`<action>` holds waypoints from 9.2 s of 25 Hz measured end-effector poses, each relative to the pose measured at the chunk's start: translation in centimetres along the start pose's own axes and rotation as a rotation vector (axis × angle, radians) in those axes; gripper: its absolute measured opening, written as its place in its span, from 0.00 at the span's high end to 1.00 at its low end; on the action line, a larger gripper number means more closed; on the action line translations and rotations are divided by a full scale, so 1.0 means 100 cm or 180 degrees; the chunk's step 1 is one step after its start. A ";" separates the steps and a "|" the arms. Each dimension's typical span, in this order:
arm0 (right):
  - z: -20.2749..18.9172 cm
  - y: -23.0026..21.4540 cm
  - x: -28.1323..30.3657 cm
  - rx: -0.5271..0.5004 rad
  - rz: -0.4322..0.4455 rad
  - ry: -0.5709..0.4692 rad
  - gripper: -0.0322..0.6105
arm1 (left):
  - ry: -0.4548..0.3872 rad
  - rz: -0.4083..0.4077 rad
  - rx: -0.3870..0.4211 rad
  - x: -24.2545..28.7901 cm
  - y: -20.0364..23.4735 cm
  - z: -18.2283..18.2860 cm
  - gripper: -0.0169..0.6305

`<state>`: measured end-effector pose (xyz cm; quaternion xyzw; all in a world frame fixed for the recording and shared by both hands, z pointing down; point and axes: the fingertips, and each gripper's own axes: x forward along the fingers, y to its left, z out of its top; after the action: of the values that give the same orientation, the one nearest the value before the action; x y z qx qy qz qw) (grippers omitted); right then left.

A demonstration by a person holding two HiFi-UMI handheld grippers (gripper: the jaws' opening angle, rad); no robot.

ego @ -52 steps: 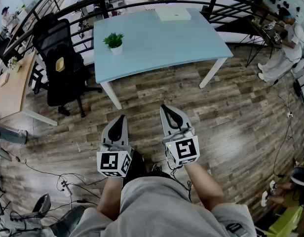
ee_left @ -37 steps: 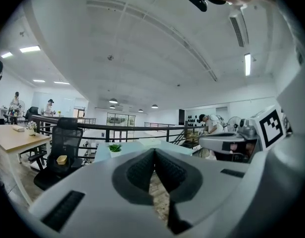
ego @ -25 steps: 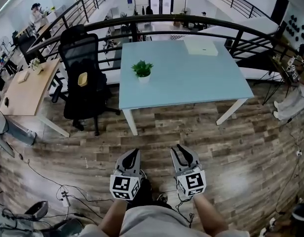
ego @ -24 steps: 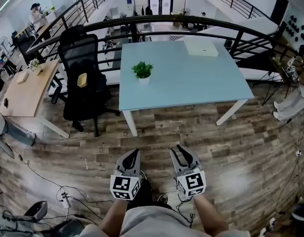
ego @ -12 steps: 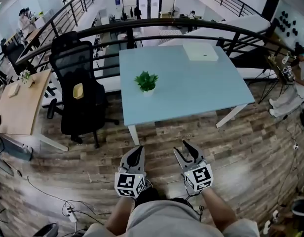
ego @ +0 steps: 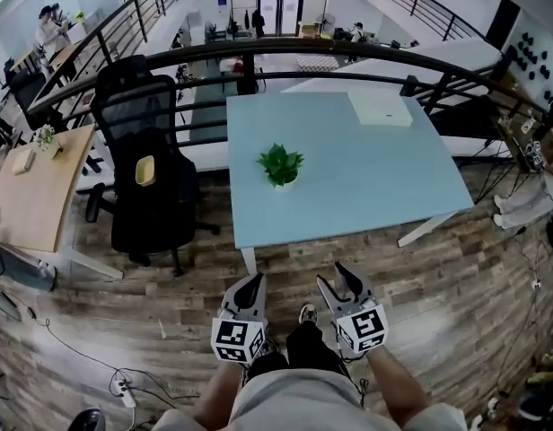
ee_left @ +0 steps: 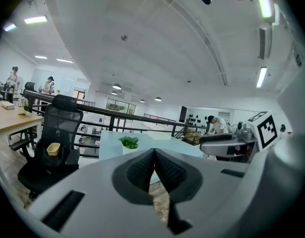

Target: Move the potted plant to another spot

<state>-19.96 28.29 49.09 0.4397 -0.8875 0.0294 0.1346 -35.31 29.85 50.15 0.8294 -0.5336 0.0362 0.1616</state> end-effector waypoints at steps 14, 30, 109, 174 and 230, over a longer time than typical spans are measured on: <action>0.015 -0.123 0.112 -0.0037 0.0396 -0.0123 0.58 | 0.0133 0.0438 0.0126 0.135 0.036 0.033 0.95; -0.054 -0.161 0.211 0.0082 0.0867 0.0268 0.52 | 0.0669 0.0888 -0.0187 0.208 0.086 -0.030 0.95; 0.087 -0.214 0.394 -0.0103 0.1227 -0.0555 0.15 | 0.0351 0.0786 -0.0044 0.359 0.156 0.078 0.95; 0.054 -0.550 0.299 0.0091 0.0395 -0.0487 0.15 | 0.0426 -0.0117 0.0009 0.612 -0.069 0.078 0.95; -0.177 -0.761 0.220 0.0591 -0.0193 0.0350 0.15 | 0.1367 -0.0414 0.0129 0.743 -0.225 -0.035 0.95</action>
<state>31.10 -32.28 66.89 0.4747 -0.8585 0.1315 0.1426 17.05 -25.51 65.54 0.8383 -0.4315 0.2121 0.2569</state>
